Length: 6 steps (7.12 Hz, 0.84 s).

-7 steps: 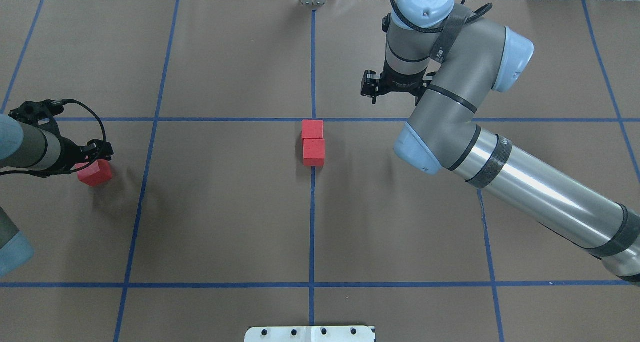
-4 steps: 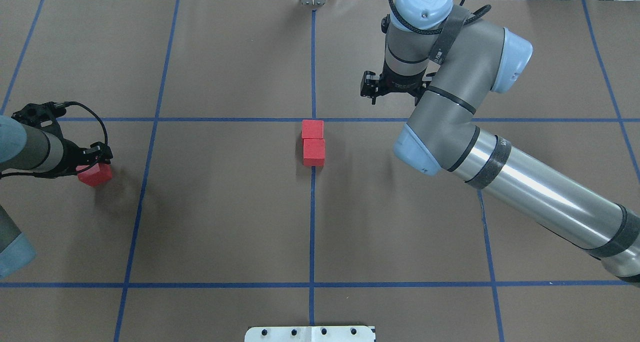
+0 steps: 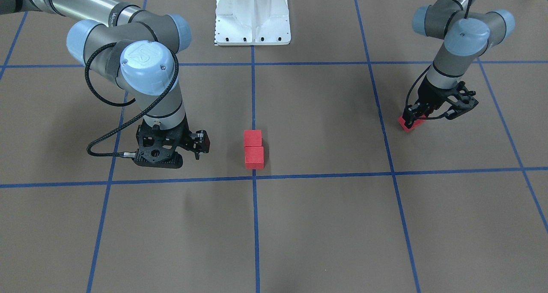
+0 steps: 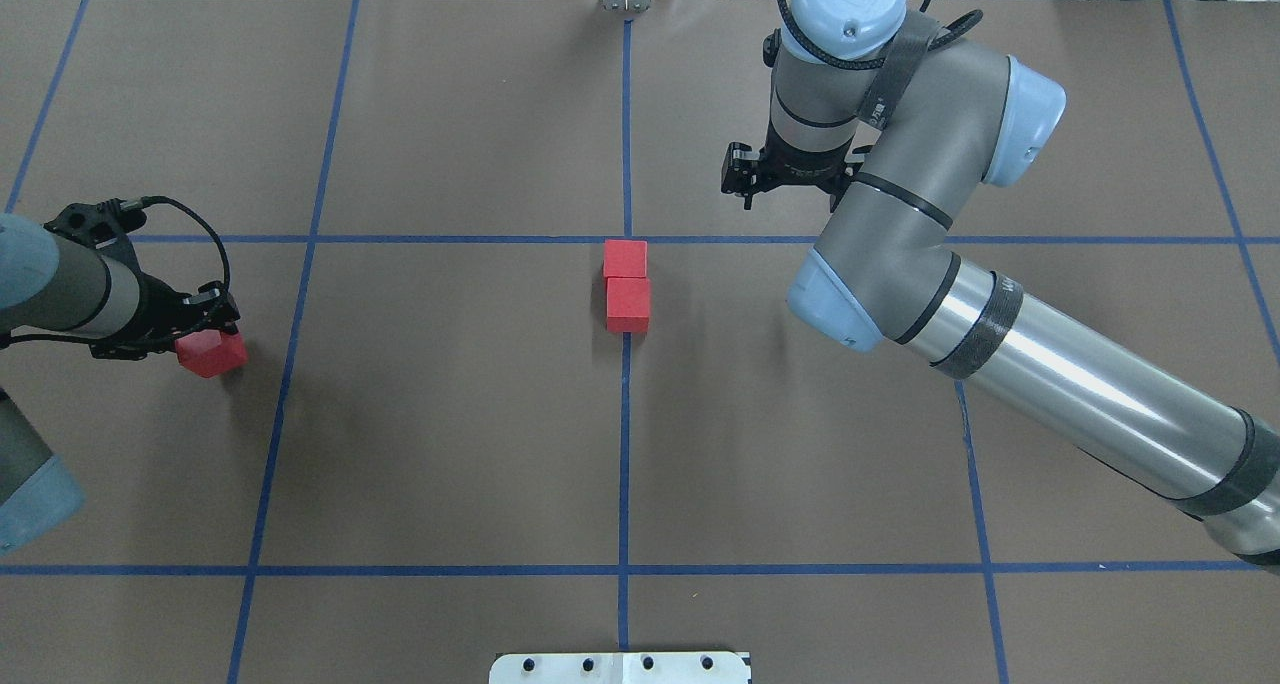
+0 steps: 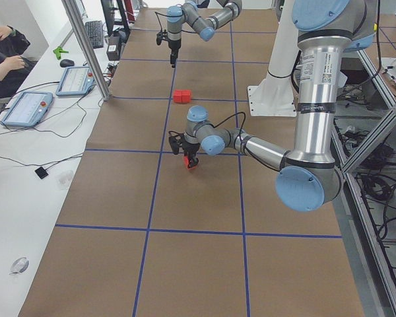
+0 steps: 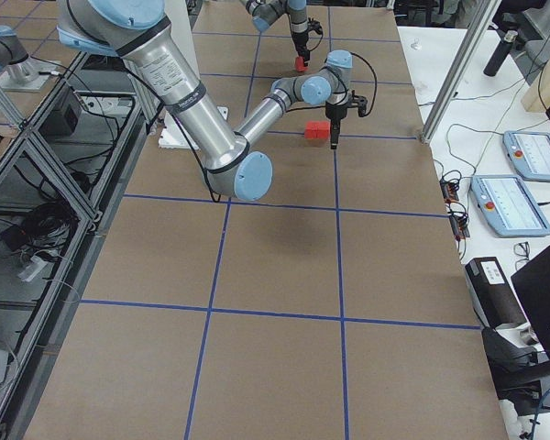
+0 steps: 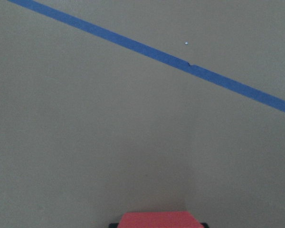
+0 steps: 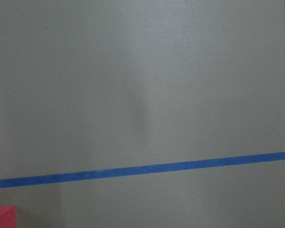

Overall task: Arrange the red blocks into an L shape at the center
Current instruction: 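Carry the red cube toward the cube pair while the right arm withdraws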

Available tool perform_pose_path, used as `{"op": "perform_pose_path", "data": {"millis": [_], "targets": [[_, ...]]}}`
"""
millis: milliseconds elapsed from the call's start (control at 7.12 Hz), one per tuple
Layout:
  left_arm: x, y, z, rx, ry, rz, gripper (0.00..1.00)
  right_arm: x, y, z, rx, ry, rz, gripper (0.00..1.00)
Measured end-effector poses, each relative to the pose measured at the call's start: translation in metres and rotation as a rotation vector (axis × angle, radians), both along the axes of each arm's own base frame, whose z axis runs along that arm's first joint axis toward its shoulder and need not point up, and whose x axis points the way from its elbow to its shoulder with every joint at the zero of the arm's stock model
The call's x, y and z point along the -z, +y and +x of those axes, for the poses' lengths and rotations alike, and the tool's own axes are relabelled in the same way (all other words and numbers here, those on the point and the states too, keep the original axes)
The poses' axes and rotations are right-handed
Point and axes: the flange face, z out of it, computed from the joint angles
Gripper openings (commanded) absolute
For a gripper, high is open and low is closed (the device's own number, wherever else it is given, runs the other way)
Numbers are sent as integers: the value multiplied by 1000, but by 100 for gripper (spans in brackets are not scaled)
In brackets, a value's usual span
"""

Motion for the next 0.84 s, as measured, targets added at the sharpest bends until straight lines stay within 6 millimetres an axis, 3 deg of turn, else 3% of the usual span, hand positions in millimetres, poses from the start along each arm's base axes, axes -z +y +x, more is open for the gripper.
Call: {"op": "perform_pose_path", "data": {"millis": [421, 842], "targets": [[132, -58, 45, 103, -28, -135, 0, -19, -4, 11, 11, -29, 46, 99], [230, -133, 123, 295, -22, -325, 0, -70, -32, 70, 70, -40, 128, 99]]}}
